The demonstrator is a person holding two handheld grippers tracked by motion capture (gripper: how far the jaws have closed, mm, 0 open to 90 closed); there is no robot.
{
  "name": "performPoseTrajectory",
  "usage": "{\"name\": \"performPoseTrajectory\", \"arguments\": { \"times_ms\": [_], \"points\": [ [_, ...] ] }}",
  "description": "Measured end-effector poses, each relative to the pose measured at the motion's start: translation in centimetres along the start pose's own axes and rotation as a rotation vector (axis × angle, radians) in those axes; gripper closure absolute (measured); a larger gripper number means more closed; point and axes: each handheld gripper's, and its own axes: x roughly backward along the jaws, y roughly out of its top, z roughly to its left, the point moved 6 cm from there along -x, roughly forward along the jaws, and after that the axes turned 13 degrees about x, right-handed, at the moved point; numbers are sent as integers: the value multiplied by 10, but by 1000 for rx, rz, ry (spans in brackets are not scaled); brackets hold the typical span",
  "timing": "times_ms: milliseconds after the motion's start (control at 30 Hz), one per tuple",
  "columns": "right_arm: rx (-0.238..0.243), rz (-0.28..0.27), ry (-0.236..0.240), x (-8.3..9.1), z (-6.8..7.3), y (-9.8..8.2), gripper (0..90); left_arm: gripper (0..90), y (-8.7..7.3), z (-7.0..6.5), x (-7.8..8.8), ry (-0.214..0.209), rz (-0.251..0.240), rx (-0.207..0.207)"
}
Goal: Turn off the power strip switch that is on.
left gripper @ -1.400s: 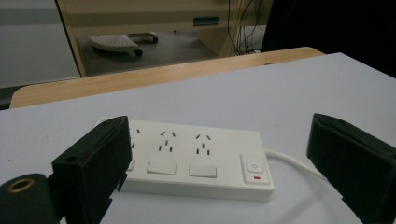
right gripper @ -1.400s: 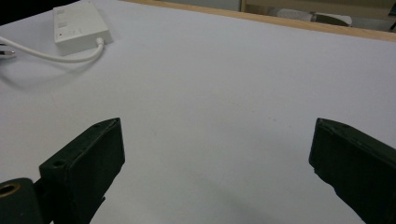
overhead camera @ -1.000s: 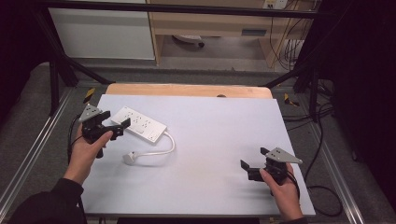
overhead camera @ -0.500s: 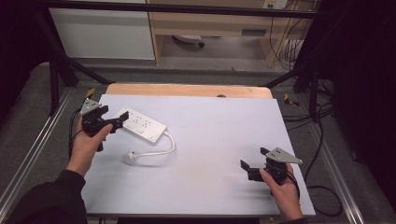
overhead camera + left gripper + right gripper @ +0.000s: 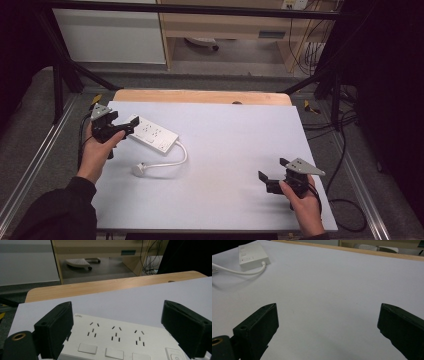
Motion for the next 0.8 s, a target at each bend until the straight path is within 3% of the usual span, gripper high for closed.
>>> {"name": "performPoseTrajectory", "arguments": {
  "times_ms": [267,400,467,800],
  "points": [
    [-3,-5,4,0,0,0,39,165,4,3,-13,19,22,4],
    [-5,-6,6,0,0,0,39,200,6,9,-24,37,30,32],
    [-4,-7,7,0,0,1,39,204,8,13,-29,63,27,25],
    [-3,-11,12,0,1,1,39,274,9,18,-35,78,26,7]
  ]
}}
